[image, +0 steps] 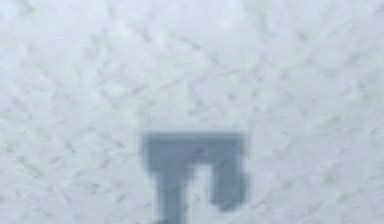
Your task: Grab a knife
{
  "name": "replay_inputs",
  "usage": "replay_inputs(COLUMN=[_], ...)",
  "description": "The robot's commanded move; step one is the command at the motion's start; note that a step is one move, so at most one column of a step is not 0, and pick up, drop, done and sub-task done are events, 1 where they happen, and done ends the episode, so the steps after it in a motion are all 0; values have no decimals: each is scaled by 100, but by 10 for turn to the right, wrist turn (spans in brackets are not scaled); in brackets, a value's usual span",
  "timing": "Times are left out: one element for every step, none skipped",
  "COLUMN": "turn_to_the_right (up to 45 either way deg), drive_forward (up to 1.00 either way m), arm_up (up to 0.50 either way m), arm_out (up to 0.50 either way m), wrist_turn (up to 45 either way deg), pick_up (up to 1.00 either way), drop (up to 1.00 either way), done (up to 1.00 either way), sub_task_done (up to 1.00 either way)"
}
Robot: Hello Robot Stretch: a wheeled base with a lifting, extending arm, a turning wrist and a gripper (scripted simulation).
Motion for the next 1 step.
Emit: replay_inputs(turn_to_the_right=[0], drive_forward=[0], arm_up=[10], arm_out=[0], wrist_turn=[0], pick_up=[0], drop=[0], done=[0], sub_task_done=[0])
